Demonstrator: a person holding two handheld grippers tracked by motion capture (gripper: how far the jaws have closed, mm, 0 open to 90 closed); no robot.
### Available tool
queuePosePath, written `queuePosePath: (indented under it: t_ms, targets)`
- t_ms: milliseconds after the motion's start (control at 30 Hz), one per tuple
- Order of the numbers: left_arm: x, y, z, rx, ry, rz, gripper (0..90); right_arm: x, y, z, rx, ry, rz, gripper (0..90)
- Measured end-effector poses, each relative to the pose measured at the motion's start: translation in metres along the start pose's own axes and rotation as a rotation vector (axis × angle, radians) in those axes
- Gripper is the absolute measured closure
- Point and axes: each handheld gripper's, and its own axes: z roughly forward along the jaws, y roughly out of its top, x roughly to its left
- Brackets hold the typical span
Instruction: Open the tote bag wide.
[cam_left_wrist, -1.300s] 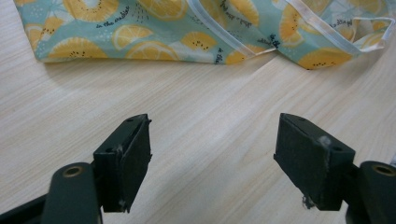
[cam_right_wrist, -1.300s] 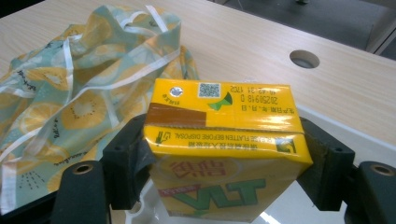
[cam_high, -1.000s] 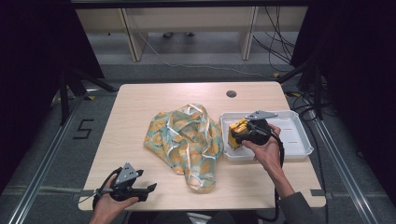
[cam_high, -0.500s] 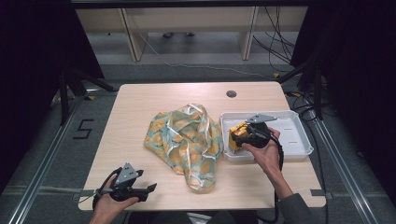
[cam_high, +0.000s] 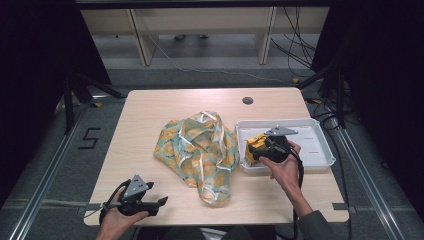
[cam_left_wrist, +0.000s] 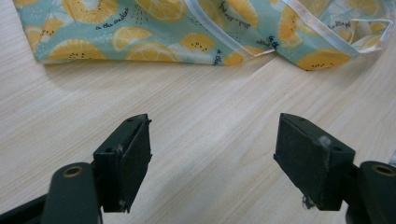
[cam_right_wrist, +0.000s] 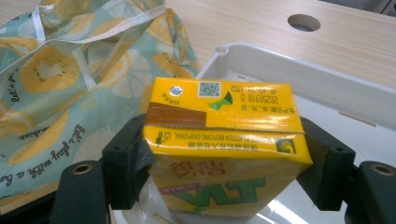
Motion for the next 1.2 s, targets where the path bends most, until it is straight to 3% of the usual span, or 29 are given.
queuePosePath:
  t_ms: [33,133,167,200,333,367,400,467,500,533,567,600,633,700,733,800,933,967,1000,1067,1167,1200]
  targets:
    - [0.001,0.0,-0.001,0.008,0.0,0.019,26.4,0.0,-0.002,0.001,-0.02,-0.009,-0.002,29.4]
    - [0.001,0.001,0.0,0.004,0.0,0.021,26.3,0.002,-0.003,0.001,-0.021,-0.006,0.006,29.4]
    - [0.001,0.001,-0.001,0.009,-0.001,0.028,26.3,0.002,-0.004,0.0,-0.016,-0.024,-0.014,29.3]
    - [0.001,0.001,-0.001,0.008,-0.001,0.027,26.3,0.004,-0.004,-0.002,-0.012,-0.019,0.01,29.3]
    - [-0.001,0.0,0.001,-0.006,0.002,-0.008,26.3,0.002,-0.007,-0.002,-0.029,-0.011,0.009,29.1]
    - [0.0,0.0,0.0,-0.001,-0.001,0.001,26.3,0.003,-0.007,-0.004,-0.016,-0.016,0.017,29.1]
    - [0.001,0.0,0.0,0.001,0.001,0.017,26.3,0.001,-0.008,-0.003,-0.019,-0.012,-0.006,29.0]
    - [0.001,0.0,0.0,-0.003,0.0,0.014,26.3,0.001,-0.008,-0.003,-0.025,-0.018,-0.009,28.9]
    - [0.002,0.0,0.0,0.007,0.009,0.025,26.3,0.004,-0.009,-0.003,-0.021,0.005,0.029,28.7]
    - [0.0,0.0,0.001,-0.006,0.002,0.003,26.3,0.004,-0.009,-0.005,-0.011,0.001,0.024,28.3]
    - [0.002,0.001,-0.001,0.009,-0.001,0.028,26.3,0.0,-0.009,-0.004,-0.029,0.004,-0.007,27.2]
    - [0.001,0.0,-0.001,0.007,-0.002,0.011,26.3,0.001,-0.009,-0.006,-0.027,0.023,0.025,25.4]
    - [0.0,0.0,0.0,0.005,-0.003,-0.001,26.3,0.0,-0.009,-0.01,-0.042,0.013,0.028,24.5]
    - [0.0,0.0,-0.001,-0.002,0.002,0.001,26.3,0.003,-0.009,-0.015,-0.042,0.03,0.072,23.4]
    - [0.001,0.0,-0.001,0.0,0.004,0.023,26.3,0.002,-0.009,-0.018,-0.061,0.038,0.055,22.6]
    - [0.001,0.0,-0.001,0.003,0.003,0.024,26.3,0.0,-0.011,-0.025,-0.065,0.046,0.037,22.4]
    - [0.001,0.001,-0.001,0.001,0.004,0.024,26.3,-0.003,-0.019,-0.037,-0.052,0.061,0.042,32.3]
    - [0.001,0.001,-0.001,0.001,0.004,0.024,26.3,-0.006,-0.022,-0.04,-0.074,0.066,0.027,41.0]
    - [0.001,0.0,-0.001,-0.004,0.001,0.023,26.3,-0.006,-0.023,-0.043,-0.076,0.074,0.041,45.5]
    - [0.001,0.001,-0.001,-0.002,0.005,0.023,26.3,-0.008,-0.026,-0.047,-0.106,0.074,0.017,55.8]
    - [0.001,0.001,-0.001,0.001,0.003,0.024,26.3,-0.002,-0.03,-0.054,-0.104,0.088,0.008,73.3]
    - [0.001,0.001,-0.001,-0.001,0.003,0.026,26.3,-0.003,-0.031,-0.054,-0.098,0.108,-0.023,77.9]
